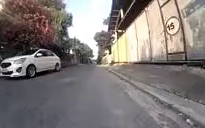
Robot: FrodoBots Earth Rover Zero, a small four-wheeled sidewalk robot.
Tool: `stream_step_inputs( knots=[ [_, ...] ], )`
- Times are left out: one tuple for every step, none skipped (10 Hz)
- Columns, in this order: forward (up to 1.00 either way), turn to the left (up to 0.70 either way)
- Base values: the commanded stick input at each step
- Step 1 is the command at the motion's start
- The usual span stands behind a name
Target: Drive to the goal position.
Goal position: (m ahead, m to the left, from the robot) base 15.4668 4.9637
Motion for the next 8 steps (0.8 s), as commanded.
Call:
stream_step_inputs(
  knots=[
    [0.91, -0.37],
    [0.91, -0.04],
    [0.91, 0.00],
    [0.91, 0.00],
    [0.91, 0.00],
    [0.91, 0.00],
    [0.91, 0.00],
    [0.91, 0.00]
  ],
)
